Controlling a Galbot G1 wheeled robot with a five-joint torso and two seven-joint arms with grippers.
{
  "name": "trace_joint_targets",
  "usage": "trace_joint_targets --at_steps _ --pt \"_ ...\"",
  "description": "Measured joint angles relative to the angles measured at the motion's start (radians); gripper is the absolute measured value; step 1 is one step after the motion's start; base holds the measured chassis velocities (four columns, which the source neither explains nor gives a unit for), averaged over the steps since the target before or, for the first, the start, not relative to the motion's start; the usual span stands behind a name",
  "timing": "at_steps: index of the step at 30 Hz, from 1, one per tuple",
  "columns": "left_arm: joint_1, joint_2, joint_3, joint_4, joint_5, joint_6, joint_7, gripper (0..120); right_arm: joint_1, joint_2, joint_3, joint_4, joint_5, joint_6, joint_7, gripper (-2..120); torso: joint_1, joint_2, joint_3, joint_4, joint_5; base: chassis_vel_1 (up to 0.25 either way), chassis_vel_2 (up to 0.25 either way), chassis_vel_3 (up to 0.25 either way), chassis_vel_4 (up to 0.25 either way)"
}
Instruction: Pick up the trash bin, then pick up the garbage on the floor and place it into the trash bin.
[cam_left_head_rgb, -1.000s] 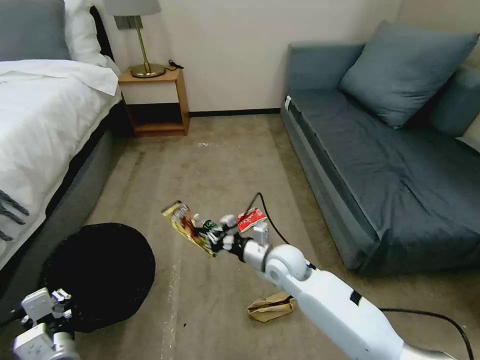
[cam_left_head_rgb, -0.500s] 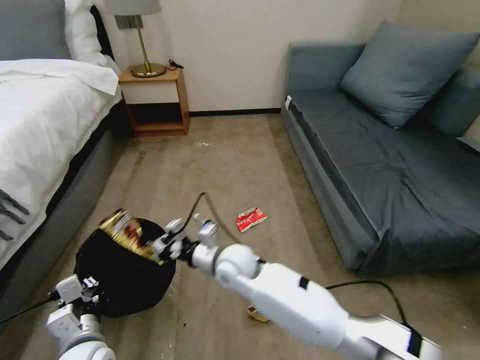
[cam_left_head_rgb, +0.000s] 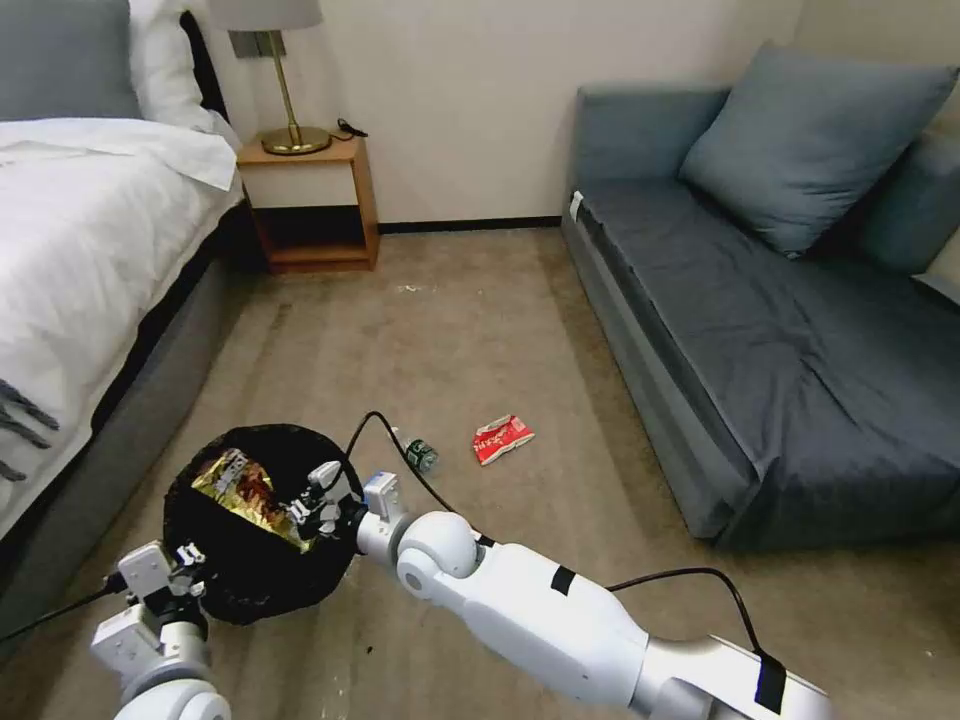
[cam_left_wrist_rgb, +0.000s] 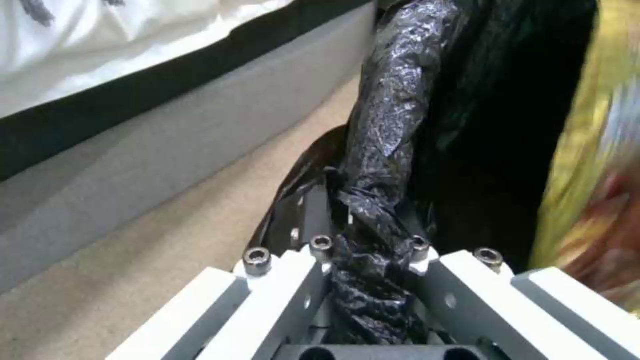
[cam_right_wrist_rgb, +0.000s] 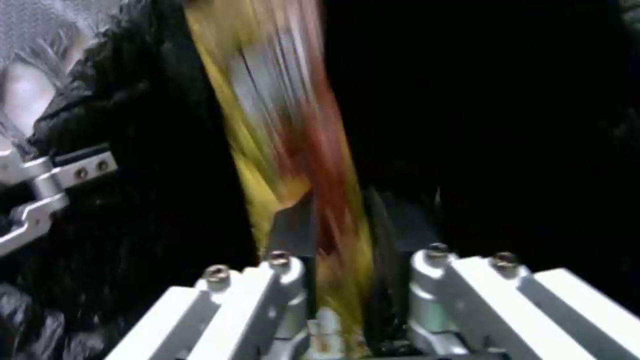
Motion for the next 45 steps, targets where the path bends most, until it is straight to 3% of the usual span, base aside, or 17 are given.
trace_joint_targets --at_steps 11,14,15,18,19,21,30,45 --pt "-0.001 0.012 -0.017 -0.001 0.002 -0.009 -0.007 3 -0.07 -0.082 0.053 0.091 -0.042 0.005 -0.012 62 0.0 0.0 0.0 0.0001 0.0003 0.0 0.0 0.0 0.0" --pt "-0.002 0.02 -0.022 -0.003 0.002 -0.009 -0.011 3 -0.093 -0.169 0.082 0.174 -0.045 -0.003 -0.025 77 0.0 0.0 0.0 0.0002 0.0003 0.0 0.0 0.0 0.0" --pt "-0.002 0.02 -0.022 -0.003 0.002 -0.009 -0.011 3 -0.093 -0.169 0.082 0.174 -0.045 -0.003 -0.025 77 0.0 0.0 0.0 0.0002 0.0003 0.0 0.0 0.0 0.0" --pt "0.002 0.031 -0.021 -0.004 0.006 -0.009 -0.015 3 -0.143 -0.287 0.122 0.256 -0.075 -0.039 -0.059 90 0.0 0.0 0.0 -0.0001 0.0005 0.0 0.0 0.0 0.0" --pt "0.002 0.031 -0.021 -0.004 0.006 -0.009 -0.015 3 -0.143 -0.287 0.122 0.256 -0.075 -0.039 -0.059 90 0.0 0.0 0.0 -0.0001 0.0005 0.0 0.0 0.0 0.0" --pt "0.005 0.034 -0.02 -0.004 0.012 -0.009 -0.018 3 -0.19 -0.36 0.166 0.287 -0.146 -0.09 -0.119 98 0.0 0.0 0.0 -0.0002 0.0003 0.0 0.0 0.0 0.0" --pt "0.005 0.018 0.003 -0.003 0.044 -0.01 -0.02 3 -0.329 -0.499 0.296 0.276 -0.389 -0.183 -0.311 100 0.0 0.0 0.0 -0.0002 0.0003 0.0 0.0 0.0 0.0" --pt "0.041 0.027 -0.019 -0.03 0.045 -0.021 0.002 3 -0.37 -0.478 0.36 0.055 -0.576 -0.11 -0.405 100 0.0 0.0 0.0 -0.0001 0.0001 0.0 0.0 0.0 0.0"
